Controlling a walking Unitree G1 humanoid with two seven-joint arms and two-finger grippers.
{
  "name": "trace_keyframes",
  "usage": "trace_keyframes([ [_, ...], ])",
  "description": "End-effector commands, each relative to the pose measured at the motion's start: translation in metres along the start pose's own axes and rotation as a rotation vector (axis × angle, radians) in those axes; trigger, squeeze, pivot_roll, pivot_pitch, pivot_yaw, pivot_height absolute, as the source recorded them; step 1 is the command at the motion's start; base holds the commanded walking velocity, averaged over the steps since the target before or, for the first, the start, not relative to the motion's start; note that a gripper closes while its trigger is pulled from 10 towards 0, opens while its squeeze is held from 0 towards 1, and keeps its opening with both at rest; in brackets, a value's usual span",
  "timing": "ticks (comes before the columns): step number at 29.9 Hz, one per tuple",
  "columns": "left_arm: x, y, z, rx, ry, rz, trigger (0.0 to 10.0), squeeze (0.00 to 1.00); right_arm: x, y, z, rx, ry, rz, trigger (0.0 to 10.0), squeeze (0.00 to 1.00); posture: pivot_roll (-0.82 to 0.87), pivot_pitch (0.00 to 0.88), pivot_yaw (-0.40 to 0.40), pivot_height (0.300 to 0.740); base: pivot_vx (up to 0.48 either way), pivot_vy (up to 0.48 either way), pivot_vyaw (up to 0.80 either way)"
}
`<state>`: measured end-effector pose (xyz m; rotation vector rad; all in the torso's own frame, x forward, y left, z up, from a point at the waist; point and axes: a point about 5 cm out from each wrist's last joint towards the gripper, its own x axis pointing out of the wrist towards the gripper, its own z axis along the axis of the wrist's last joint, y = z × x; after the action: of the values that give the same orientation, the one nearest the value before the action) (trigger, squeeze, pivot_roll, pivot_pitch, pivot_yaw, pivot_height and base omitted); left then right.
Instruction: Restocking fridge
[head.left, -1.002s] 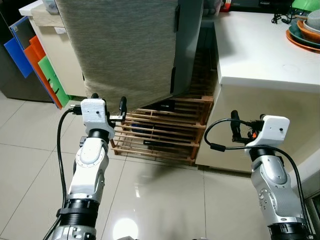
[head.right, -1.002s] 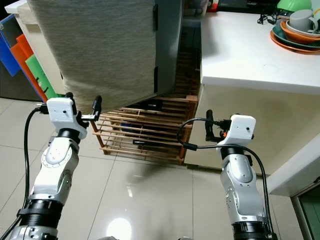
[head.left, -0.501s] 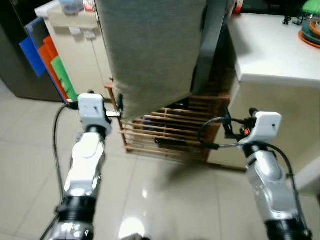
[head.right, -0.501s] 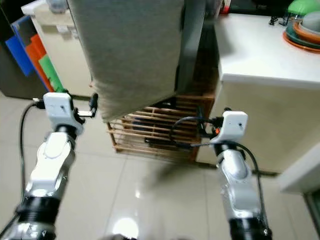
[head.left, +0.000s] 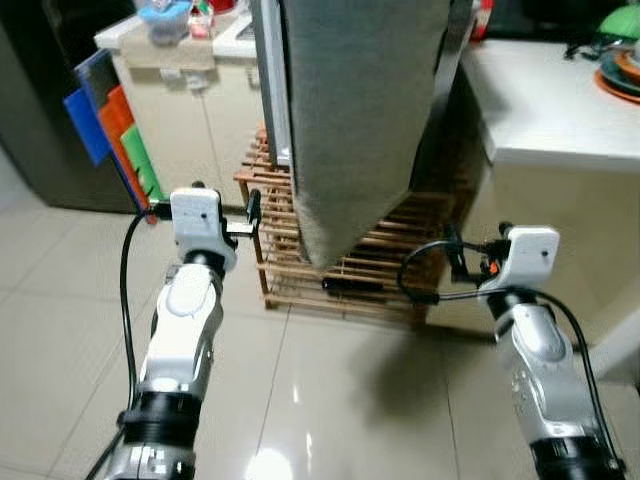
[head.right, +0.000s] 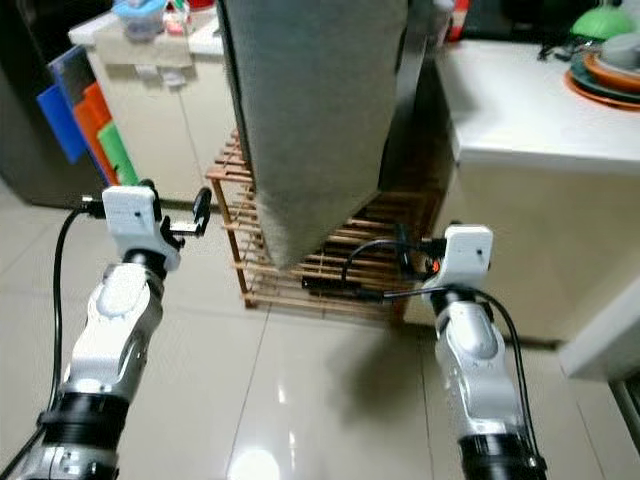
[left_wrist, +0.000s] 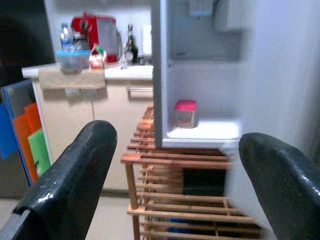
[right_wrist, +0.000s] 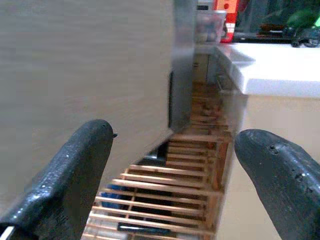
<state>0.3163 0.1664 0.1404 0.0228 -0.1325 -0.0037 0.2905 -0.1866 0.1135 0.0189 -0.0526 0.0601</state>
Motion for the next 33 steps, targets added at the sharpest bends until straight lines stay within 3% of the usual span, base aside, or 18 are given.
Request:
trace_keyframes([
  [1,0.004,-0.007,0.008,-0.004,-0.025,-0.017,10.0,0.00,0.005,-0.005,0.005,-0.017,-0.010,-0.007,10.0,0.00,-0.11,0.000,0.036,0.740,0.000,0.000,0.00],
  [3,0.004,-0.008,0.008,-0.008,-0.026,-0.017,10.0,0.00,0.010,-0.003,0.004,-0.025,-0.004,0.002,10.0,0.00,-0.11,0.000,0.036,0.740,0.000,0.000,0.00],
  [5,0.005,-0.009,0.009,-0.010,-0.024,-0.022,10.0,0.00,0.028,-0.001,0.005,-0.043,-0.002,0.018,10.0,0.00,-0.10,0.000,0.039,0.740,0.000,0.000,0.00],
  [6,0.005,-0.009,0.009,-0.010,-0.024,-0.022,10.0,0.00,0.028,-0.001,0.005,-0.043,-0.002,0.018,10.0,0.00,-0.10,0.000,0.039,0.740,0.000,0.000,0.00],
  [12,0.007,-0.012,0.009,-0.019,-0.026,-0.026,10.0,0.00,0.065,0.001,0.014,-0.043,0.010,0.023,10.0,0.00,-0.09,0.000,0.029,0.740,0.000,0.000,0.00],
  [20,0.004,-0.008,0.007,-0.025,-0.018,-0.001,10.0,0.00,0.078,0.016,0.028,-0.040,-0.043,0.079,10.0,0.00,-0.08,0.000,0.017,0.740,0.000,0.000,0.00],
  [25,-0.003,-0.004,-0.005,-0.044,0.043,0.015,10.0,0.00,0.086,0.033,0.031,0.022,-0.058,0.109,10.0,0.00,-0.08,0.000,0.013,0.740,0.000,0.000,0.00],
  [27,-0.008,-0.004,-0.013,-0.061,0.078,0.016,10.0,0.00,0.089,0.073,0.041,0.100,-0.092,0.228,10.0,0.00,-0.08,0.000,0.010,0.740,0.000,0.000,0.00],
  [30,-0.011,-0.006,-0.017,-0.064,0.099,0.015,10.0,0.00,0.068,0.159,0.070,0.278,-0.204,0.624,10.0,0.00,-0.08,0.000,0.002,0.740,0.000,0.000,0.00],
  [31,-0.011,-0.006,-0.017,-0.064,0.100,0.014,10.0,0.00,0.060,0.174,0.079,0.307,-0.233,0.713,10.0,0.00,-0.08,0.000,0.002,0.740,0.000,0.000,0.00],
  [33,-0.011,-0.007,-0.017,-0.065,0.101,0.013,10.0,0.00,0.054,0.182,0.086,0.318,-0.262,0.769,10.0,0.00,-0.07,0.000,-0.002,0.740,0.000,0.000,0.00],
])
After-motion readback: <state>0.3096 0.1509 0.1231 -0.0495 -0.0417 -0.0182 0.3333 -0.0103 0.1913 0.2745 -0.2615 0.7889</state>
